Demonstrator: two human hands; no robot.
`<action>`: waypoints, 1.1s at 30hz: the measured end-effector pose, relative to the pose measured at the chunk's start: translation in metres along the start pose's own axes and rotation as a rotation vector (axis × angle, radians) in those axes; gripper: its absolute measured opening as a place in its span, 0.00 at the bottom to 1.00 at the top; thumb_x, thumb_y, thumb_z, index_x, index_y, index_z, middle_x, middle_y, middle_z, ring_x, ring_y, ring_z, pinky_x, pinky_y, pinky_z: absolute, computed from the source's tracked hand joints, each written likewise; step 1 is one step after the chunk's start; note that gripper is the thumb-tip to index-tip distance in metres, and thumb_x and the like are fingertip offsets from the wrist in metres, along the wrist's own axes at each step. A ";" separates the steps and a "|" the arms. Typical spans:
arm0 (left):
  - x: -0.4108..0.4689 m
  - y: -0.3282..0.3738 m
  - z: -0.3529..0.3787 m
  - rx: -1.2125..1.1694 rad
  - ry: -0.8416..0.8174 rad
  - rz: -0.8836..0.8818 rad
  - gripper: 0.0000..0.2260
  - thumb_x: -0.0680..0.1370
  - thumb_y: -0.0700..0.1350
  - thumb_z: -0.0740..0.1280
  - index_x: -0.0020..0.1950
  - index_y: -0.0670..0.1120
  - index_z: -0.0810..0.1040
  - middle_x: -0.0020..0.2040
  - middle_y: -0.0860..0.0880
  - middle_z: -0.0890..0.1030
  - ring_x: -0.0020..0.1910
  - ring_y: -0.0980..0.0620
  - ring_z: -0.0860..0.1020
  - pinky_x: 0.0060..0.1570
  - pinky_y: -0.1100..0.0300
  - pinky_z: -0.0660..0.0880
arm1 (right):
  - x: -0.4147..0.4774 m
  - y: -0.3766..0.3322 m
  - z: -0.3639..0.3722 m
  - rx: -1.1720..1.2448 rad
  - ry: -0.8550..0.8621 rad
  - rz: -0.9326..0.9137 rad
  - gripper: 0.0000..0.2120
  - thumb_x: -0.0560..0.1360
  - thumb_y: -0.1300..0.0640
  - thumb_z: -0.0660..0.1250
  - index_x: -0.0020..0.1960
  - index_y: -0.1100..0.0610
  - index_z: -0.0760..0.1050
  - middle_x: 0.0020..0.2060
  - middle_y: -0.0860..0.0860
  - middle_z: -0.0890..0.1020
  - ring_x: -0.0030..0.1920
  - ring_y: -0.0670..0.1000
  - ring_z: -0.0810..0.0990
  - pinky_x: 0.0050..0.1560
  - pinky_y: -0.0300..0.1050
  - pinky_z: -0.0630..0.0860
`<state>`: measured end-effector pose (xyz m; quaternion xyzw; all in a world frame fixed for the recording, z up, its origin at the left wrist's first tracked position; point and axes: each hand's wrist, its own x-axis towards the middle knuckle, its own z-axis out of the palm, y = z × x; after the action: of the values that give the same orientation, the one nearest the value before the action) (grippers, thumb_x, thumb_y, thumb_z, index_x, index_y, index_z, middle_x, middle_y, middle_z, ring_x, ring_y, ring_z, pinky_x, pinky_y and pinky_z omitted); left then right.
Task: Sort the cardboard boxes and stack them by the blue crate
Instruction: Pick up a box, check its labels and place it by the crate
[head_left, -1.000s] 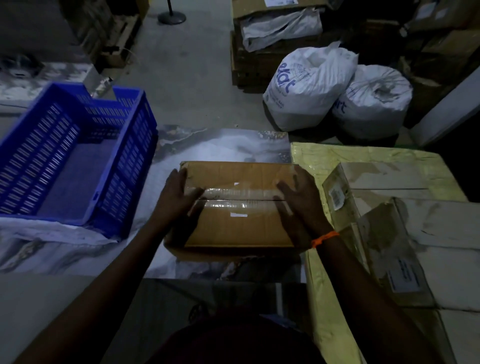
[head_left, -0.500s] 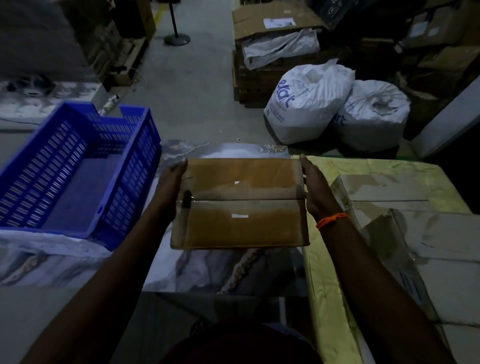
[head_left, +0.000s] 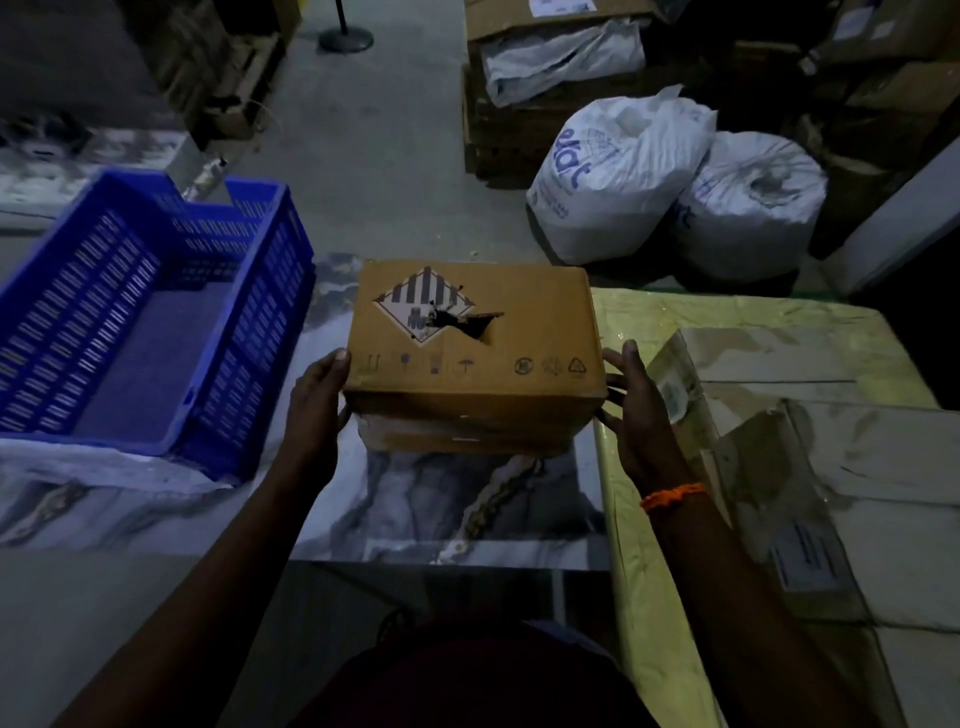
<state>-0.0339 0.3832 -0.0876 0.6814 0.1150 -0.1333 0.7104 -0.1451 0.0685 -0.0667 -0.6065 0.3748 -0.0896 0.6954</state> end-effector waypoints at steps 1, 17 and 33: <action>-0.005 -0.003 -0.002 -0.009 0.006 -0.004 0.19 0.84 0.55 0.63 0.69 0.46 0.77 0.65 0.51 0.81 0.65 0.56 0.77 0.68 0.48 0.72 | -0.002 0.005 -0.003 0.017 0.009 0.005 0.25 0.85 0.38 0.53 0.69 0.53 0.76 0.53 0.50 0.82 0.57 0.49 0.80 0.49 0.45 0.78; -0.015 -0.026 -0.004 0.427 0.057 0.323 0.21 0.81 0.58 0.65 0.70 0.48 0.74 0.66 0.50 0.75 0.63 0.51 0.75 0.59 0.49 0.77 | 0.000 0.032 -0.001 -0.457 0.193 -0.335 0.18 0.80 0.44 0.68 0.66 0.52 0.77 0.64 0.56 0.77 0.63 0.54 0.78 0.62 0.52 0.77; 0.028 -0.007 0.024 1.050 -0.106 0.553 0.26 0.82 0.53 0.66 0.77 0.45 0.68 0.80 0.40 0.62 0.79 0.42 0.57 0.75 0.48 0.57 | 0.020 0.022 0.039 -0.903 0.121 -0.571 0.28 0.76 0.48 0.71 0.72 0.60 0.73 0.69 0.63 0.73 0.69 0.64 0.71 0.68 0.60 0.72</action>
<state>-0.0108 0.3585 -0.1023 0.9386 -0.1834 -0.0163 0.2917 -0.1134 0.0926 -0.0961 -0.9169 0.2357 -0.1398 0.2903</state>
